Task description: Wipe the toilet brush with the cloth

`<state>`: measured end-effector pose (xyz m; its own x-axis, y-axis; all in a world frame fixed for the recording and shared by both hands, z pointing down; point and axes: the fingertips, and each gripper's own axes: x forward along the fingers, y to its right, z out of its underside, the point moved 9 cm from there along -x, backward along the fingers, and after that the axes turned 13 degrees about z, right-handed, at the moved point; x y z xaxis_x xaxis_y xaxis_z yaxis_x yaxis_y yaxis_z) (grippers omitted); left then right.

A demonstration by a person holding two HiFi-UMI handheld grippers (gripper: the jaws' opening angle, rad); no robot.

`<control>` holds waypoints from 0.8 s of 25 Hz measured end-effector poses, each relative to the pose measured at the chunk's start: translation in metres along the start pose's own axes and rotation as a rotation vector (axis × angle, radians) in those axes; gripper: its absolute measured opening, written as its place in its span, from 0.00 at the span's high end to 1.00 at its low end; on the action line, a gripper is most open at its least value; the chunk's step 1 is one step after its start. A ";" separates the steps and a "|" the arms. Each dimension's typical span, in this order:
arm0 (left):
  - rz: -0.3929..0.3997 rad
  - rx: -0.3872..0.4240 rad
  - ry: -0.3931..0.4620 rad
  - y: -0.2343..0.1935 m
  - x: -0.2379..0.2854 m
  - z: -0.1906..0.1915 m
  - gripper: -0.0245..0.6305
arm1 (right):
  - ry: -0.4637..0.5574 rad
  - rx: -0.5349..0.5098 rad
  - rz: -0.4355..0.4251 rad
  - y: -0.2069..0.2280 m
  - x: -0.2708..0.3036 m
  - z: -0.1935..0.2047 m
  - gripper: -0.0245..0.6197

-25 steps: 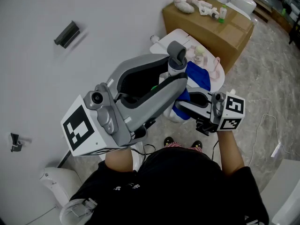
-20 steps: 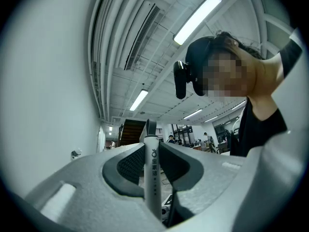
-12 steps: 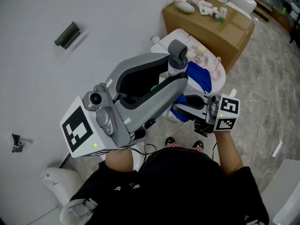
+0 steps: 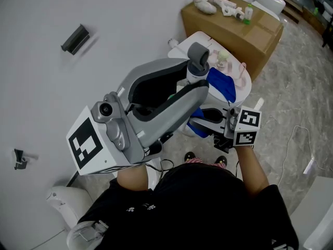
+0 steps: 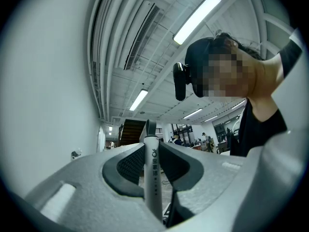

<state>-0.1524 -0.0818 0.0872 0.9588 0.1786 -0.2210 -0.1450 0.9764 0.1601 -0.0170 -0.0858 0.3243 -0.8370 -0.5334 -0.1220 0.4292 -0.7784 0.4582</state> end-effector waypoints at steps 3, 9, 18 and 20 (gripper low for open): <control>-0.001 0.002 0.000 0.000 0.000 0.000 0.82 | -0.009 0.002 0.004 0.002 0.001 0.005 0.86; 0.000 0.008 0.001 0.000 0.000 0.000 0.82 | -0.028 0.008 0.019 0.007 0.002 0.014 0.86; 0.001 0.006 0.001 0.000 0.001 -0.001 0.82 | -0.070 0.020 0.042 0.011 0.003 0.028 0.86; -0.001 0.004 0.002 0.000 0.001 -0.001 0.82 | -0.083 0.023 0.048 0.012 0.003 0.031 0.86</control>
<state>-0.1521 -0.0811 0.0859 0.9585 0.1782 -0.2226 -0.1435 0.9760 0.1636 -0.0252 -0.0863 0.3567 -0.8412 -0.5401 -0.0263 0.4628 -0.7443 0.4815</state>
